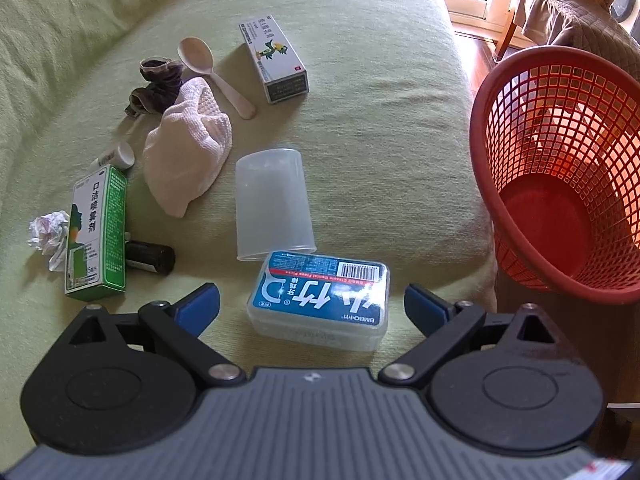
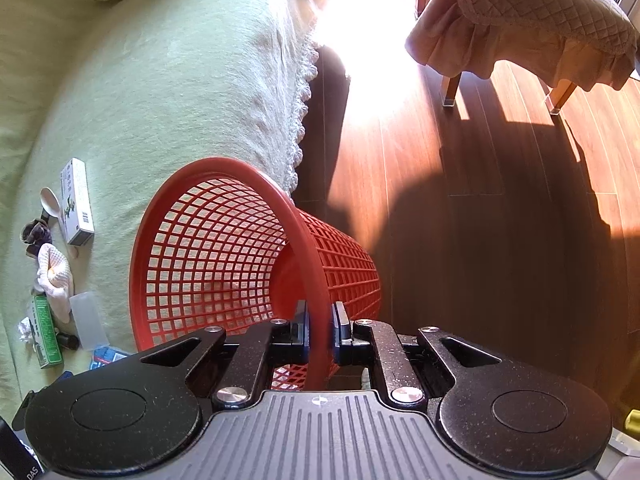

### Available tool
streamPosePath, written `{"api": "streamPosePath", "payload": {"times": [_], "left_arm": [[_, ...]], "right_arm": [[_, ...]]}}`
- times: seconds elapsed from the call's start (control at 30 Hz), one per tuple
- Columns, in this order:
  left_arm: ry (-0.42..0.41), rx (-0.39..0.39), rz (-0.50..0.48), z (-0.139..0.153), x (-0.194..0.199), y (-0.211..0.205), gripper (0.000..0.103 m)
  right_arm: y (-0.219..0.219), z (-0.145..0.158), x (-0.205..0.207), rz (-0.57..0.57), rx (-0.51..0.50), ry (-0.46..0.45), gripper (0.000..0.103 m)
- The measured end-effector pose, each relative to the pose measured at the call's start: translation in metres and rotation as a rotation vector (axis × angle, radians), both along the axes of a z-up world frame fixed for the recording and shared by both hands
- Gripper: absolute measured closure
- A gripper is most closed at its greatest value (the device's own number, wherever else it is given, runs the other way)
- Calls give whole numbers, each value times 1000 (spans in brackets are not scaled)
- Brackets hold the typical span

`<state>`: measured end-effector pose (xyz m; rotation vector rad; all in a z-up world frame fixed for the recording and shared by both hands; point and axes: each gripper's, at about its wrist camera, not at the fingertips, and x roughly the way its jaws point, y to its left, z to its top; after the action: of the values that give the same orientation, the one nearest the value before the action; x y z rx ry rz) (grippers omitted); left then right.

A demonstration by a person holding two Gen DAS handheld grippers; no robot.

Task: Organize objects
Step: 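Move the left tool to the blue-and-white box while the right tool holds the basket, then grasp the blue-and-white box with the left tool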

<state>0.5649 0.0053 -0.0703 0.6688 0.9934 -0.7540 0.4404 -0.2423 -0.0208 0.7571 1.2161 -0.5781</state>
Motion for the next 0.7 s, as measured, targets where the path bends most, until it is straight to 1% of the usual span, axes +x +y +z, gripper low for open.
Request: {"api": "streamPosePath", "payload": {"times": [0.1,0.17,0.2,0.3,0.37,0.53,0.7], "left_arm": [[42,4,3,-9,9,-4,6],[55,11,-2,-14,11,-6,6],[60,18,-5,-17,11,-8,7],[67,38,-8,-23,11,-10,17],[58,43,-17,-23,9,-10,17],[70,65,-26,-17,7,-11,18],[81,75,28,4,8,-12,18]], "right_arm": [[-1,-1,2,-4,7,9,96],[-3,-2,4,3,7,14,96],[-3,-2,5,7,5,15,96],[-4,-2,7,11,10,20,96],[-4,-2,8,15,11,25,96],[-3,1,13,27,11,40,96],[-4,3,20,43,14,53,96]]}}
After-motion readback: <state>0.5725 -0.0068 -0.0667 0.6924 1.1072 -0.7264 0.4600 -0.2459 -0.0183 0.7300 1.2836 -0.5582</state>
